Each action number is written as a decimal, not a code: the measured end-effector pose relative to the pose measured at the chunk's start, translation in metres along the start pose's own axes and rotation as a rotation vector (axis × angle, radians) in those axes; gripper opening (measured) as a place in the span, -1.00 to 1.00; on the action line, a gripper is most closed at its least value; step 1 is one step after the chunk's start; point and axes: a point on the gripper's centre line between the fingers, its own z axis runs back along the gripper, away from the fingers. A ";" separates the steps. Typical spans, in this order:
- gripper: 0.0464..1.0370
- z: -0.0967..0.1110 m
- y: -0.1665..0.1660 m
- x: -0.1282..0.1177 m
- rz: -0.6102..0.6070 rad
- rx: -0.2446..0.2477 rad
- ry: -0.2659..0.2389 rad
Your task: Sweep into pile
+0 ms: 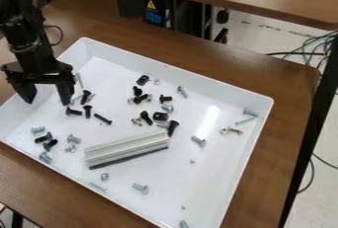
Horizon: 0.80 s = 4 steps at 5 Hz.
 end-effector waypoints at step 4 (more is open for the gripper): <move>0.93 0.024 -0.054 -0.032 -0.549 -0.109 0.111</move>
